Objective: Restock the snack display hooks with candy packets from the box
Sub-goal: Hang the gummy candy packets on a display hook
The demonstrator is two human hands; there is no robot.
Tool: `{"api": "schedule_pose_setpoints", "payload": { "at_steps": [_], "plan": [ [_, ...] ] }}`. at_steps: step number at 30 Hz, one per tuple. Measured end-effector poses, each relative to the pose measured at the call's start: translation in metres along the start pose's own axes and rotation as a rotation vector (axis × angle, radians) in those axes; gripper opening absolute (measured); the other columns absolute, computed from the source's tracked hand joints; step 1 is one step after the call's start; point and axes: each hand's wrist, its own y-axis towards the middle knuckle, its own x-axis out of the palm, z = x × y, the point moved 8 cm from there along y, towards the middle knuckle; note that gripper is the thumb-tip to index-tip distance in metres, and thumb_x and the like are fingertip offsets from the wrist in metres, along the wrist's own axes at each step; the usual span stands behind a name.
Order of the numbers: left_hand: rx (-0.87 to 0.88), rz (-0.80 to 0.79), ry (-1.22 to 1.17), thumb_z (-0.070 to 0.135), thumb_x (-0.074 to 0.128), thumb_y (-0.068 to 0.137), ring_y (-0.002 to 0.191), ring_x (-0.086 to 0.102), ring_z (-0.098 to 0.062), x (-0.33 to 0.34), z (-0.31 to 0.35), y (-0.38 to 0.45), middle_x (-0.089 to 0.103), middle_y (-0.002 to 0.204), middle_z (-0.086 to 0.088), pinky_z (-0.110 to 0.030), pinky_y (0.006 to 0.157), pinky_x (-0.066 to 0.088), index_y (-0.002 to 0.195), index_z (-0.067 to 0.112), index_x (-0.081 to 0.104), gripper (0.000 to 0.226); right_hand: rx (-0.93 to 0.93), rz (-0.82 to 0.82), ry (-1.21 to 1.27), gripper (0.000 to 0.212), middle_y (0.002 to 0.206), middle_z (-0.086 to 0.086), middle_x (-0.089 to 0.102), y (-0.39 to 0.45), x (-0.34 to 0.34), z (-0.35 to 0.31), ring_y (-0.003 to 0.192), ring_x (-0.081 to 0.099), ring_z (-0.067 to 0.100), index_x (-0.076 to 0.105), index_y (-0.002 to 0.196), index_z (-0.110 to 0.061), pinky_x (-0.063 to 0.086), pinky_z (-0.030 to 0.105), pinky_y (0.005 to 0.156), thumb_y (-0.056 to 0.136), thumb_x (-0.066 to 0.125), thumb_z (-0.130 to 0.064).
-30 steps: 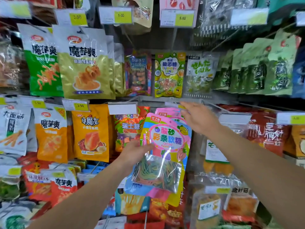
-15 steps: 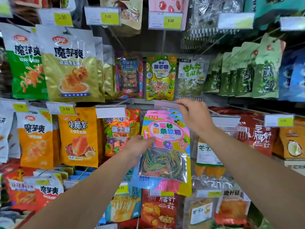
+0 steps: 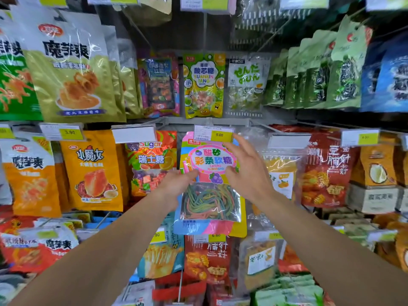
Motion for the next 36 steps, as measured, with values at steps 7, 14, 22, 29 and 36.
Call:
{"api": "schedule_pose_setpoints", "payload": {
  "at_steps": [7,14,22,29,36],
  "plan": [
    [-0.069,-0.045,-0.011,0.036,0.066,0.091,0.107,0.045,-0.015,0.003,-0.015,0.003,0.059,0.105,0.005,-0.035,0.098,0.030,0.088,0.020,0.061,0.017,0.316,-0.162,0.290,0.073,0.160,-0.014,0.009,-0.045,0.039,0.032,0.146,0.018,0.008,0.032,0.151,-0.031,0.020,0.022,0.112,0.088,0.068,-0.028],
    [0.085,0.055,0.248,0.040,0.066,0.088,0.089,0.057,-0.024,-0.012,-0.039,0.008,0.064,0.092,-0.008,-0.035,0.078,0.043,0.096,0.002,0.062,0.040,0.347,-0.121,0.245,0.076,0.154,-0.004,0.022,-0.086,0.062,0.046,0.142,0.026,0.010,0.032,0.150,-0.032,0.024,0.014,0.102,0.086,0.073,-0.026],
    [0.206,-0.031,0.544,0.020,0.070,0.088,0.080,0.058,-0.010,-0.015,-0.033,-0.007,0.054,0.114,0.002,-0.026,0.061,0.045,0.142,0.023,0.035,0.065,0.405,-0.284,0.102,0.089,0.161,0.003,0.009,-0.058,0.083,0.055,0.144,0.032,0.027,0.019,0.154,-0.034,0.038,0.040,0.112,0.083,0.073,-0.034],
    [0.206,-0.015,0.550,0.030,0.067,0.089,0.133,0.046,-0.026,-0.033,-0.037,-0.010,0.043,0.150,-0.003,-0.040,0.105,0.039,0.145,0.019,0.039,0.063,0.447,-0.397,0.095,0.085,0.164,-0.004,0.002,-0.071,0.089,0.043,0.147,0.025,0.021,0.018,0.156,-0.032,0.033,0.026,0.097,0.086,0.066,-0.028],
    [0.216,-0.040,0.547,0.024,0.064,0.091,0.132,0.047,-0.022,-0.060,-0.045,-0.025,0.050,0.144,-0.005,-0.036,0.108,0.038,0.142,0.015,0.045,0.055,0.422,-0.428,0.055,0.076,0.160,0.000,0.019,-0.088,0.102,0.002,0.144,0.029,0.022,0.028,0.154,-0.024,0.032,0.029,0.107,0.088,0.066,-0.024]
  ]
}}
